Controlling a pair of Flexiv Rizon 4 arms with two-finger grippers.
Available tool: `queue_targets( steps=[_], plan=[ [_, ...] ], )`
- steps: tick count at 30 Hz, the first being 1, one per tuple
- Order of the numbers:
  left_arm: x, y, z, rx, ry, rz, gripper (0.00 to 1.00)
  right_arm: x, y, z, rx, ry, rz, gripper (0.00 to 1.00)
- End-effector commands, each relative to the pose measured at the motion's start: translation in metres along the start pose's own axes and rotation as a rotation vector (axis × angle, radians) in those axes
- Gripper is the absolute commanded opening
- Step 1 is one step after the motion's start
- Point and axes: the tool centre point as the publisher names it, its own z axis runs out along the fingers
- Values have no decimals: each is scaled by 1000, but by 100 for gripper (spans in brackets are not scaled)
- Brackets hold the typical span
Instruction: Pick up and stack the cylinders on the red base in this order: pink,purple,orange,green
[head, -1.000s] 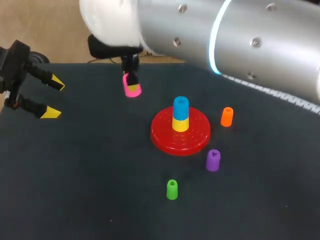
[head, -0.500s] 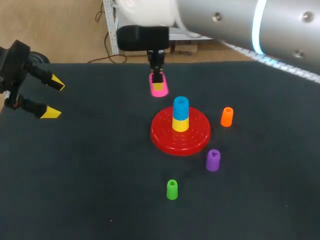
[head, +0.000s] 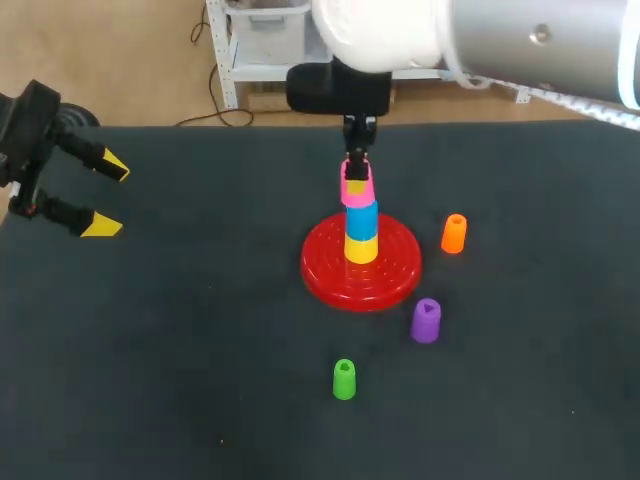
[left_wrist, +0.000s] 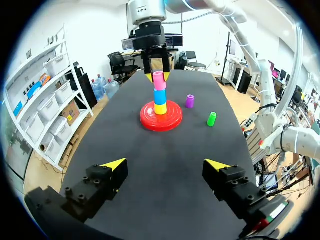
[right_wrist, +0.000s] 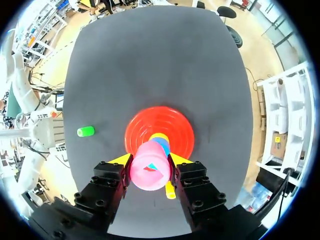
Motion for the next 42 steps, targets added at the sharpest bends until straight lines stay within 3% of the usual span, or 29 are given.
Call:
queue_targets(
  steps=[1, 21, 42],
  plan=[
    [1, -1, 0, -3, -2, 2, 100, 9, 5, 6, 134, -78, 4, 0],
    [1, -1, 0, -3, -2, 2, 100, 5, -9, 18, 99, -88, -2, 0],
    [1, -1, 0, -3, -2, 2, 100, 3, -1, 11, 84, -65, -10, 0]
  ],
)
